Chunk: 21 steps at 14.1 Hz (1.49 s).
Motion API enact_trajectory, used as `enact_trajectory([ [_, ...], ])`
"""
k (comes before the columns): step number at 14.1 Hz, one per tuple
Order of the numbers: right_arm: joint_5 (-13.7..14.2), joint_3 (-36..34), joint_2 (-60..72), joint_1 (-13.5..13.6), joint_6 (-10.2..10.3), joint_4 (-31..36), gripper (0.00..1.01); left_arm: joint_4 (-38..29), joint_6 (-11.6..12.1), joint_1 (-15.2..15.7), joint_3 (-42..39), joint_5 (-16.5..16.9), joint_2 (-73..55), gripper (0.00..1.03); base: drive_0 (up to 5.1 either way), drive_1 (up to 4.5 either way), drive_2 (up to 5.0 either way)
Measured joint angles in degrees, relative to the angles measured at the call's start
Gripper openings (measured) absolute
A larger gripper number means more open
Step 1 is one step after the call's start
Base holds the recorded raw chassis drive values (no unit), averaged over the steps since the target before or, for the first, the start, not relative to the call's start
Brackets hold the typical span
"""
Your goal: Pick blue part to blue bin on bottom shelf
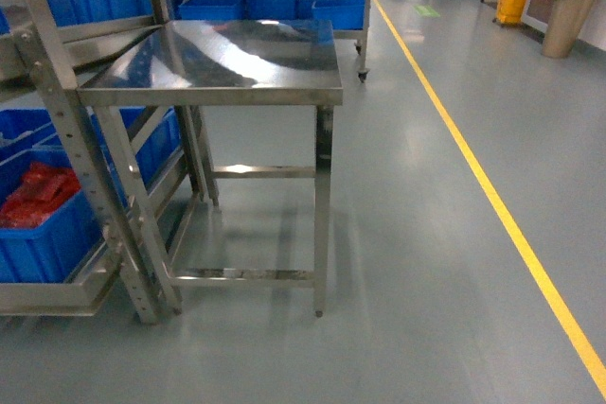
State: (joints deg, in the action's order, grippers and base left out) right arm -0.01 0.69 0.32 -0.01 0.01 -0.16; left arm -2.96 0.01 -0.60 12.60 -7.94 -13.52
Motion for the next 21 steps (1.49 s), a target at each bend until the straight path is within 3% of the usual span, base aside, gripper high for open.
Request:
enact_trajectory([
  [8,0.0,0.0,0.0,0.0,0.0,-0.2,0.98,-0.2,0.0,0.0,0.0,0.0,0.0,0.44,0.1,4.20,-4.1],
  [13,0.0,0.0,0.0,0.0,0.0,-0.1,0.98,-0.1,0.0,0.0,0.0,0.0,-0.1,0.44,0.0,0.00,0.0],
  [21,0.0,0.0,0.0,0.0,0.0,0.0,0.98,0.0,0.0,0.0,0.0,0.0,-0.1,0.44,-4.9,2.53,2.5],
])
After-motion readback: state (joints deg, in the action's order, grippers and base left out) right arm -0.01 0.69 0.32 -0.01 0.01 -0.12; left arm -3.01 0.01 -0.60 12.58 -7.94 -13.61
